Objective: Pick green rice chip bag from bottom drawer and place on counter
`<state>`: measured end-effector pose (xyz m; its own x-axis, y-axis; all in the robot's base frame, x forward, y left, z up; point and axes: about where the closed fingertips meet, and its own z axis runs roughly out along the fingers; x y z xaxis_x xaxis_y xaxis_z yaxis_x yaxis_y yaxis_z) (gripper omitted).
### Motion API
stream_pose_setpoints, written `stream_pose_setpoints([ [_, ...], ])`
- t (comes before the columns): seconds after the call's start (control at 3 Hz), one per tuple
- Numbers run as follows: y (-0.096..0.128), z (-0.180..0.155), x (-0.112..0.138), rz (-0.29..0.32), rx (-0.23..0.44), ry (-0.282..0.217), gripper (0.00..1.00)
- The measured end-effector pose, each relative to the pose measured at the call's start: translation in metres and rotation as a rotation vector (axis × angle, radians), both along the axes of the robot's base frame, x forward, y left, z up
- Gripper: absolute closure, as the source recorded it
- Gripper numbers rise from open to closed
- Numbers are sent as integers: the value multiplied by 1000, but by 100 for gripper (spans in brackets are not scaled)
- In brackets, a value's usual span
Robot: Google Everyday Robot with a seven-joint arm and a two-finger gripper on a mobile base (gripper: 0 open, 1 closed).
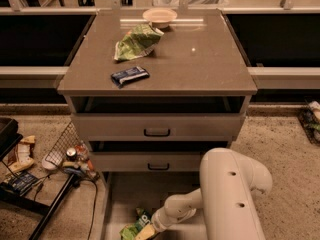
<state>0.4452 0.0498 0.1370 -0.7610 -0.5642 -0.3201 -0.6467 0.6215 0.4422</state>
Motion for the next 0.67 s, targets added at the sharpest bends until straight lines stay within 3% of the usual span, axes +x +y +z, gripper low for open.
stream_pose_setpoints([
  [0.33, 0, 0, 0, 0, 0, 0, 0],
  [0.67, 1, -1, -2, 2, 1, 3, 26],
])
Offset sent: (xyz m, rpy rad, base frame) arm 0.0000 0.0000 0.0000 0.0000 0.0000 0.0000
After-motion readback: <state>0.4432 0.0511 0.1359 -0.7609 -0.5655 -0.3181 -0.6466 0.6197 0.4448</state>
